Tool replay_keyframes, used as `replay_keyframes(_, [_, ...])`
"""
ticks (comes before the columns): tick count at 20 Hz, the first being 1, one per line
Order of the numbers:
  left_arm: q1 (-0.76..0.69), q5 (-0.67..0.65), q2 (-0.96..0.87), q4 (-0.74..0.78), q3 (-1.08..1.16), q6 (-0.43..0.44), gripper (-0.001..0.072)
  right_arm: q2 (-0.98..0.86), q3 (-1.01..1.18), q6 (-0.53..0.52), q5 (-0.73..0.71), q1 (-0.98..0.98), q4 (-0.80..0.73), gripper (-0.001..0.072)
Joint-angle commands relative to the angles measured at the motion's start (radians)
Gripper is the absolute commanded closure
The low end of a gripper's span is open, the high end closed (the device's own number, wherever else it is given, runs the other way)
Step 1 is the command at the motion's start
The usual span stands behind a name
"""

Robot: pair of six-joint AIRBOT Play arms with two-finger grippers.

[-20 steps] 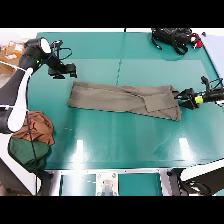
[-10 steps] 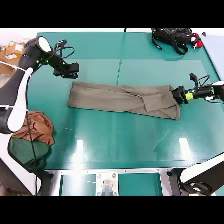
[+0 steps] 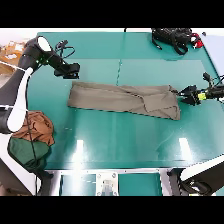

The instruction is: Fold the shirts.

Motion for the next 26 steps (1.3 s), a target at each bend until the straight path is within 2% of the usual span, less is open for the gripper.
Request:
replay_keyframes(1, [0.0,0.013,-0.001,-0.006,0.0,0.0,0.0532,-0.003,0.005,-0.016,0.044,0.011,0.017,0.0008])
replay_keyframes(4, [0.0,0.005,-0.001,-0.006,0.0,0.0,0.0532,-0.004,0.005,-0.062,0.138,0.034,0.016,0.0008])
replay_keyframes(7, [0.0,0.002,-0.001,-0.006,0.0,0.001,0.0532,-0.005,0.005,-0.06,0.18,0.033,0.005,0.0008])
replay_keyframes(11, [0.0,0.009,-0.001,-0.006,0.0,0.0,0.0532,-0.006,0.0,-0.056,0.117,0.055,0.002,0.0008])
replay_keyframes(16, [0.0,0.017,-0.002,-0.011,-0.001,0.001,0.0532,-0.016,-0.01,-0.055,-0.035,0.121,0.001,0.0009])
replay_keyframes(19, [0.0,0.017,-0.002,-0.031,-0.001,0.001,0.0532,-0.055,-0.01,-0.02,-0.042,0.149,0.001,0.0039])
replay_keyframes(20, [-0.002,0.017,-0.002,-0.039,-0.001,0.002,0.0533,-0.068,-0.011,-0.006,-0.042,0.156,0.001,0.0165])
replay_keyframes(22, [-0.014,0.016,-0.003,-0.049,-0.001,0.02,0.0534,-0.076,-0.012,-0.007,-0.037,0.163,0.001,0.0598])
replay_keyframes(23, [-0.028,0.017,-0.003,-0.052,-0.001,0.028,0.0535,-0.074,-0.008,-0.007,-0.032,0.163,0.002,0.0689])
replay_keyframes(24, [-0.047,0.019,-0.004,-0.053,-0.002,0.03,0.0638,-0.074,0.004,-0.006,-0.02,0.163,0.001,0.0688])
replay_keyframes(25, [-0.07,0.033,-0.004,-0.056,-0.003,0.052,0.0681,-0.074,0.022,-0.002,-0.002,0.163,0.001,0.0688])
replay_keyframes(26, [-0.097,0.057,-0.005,-0.056,-0.003,0.055,0.0682,-0.073,0.048,0.014,0.019,0.163,0.001,0.0689])
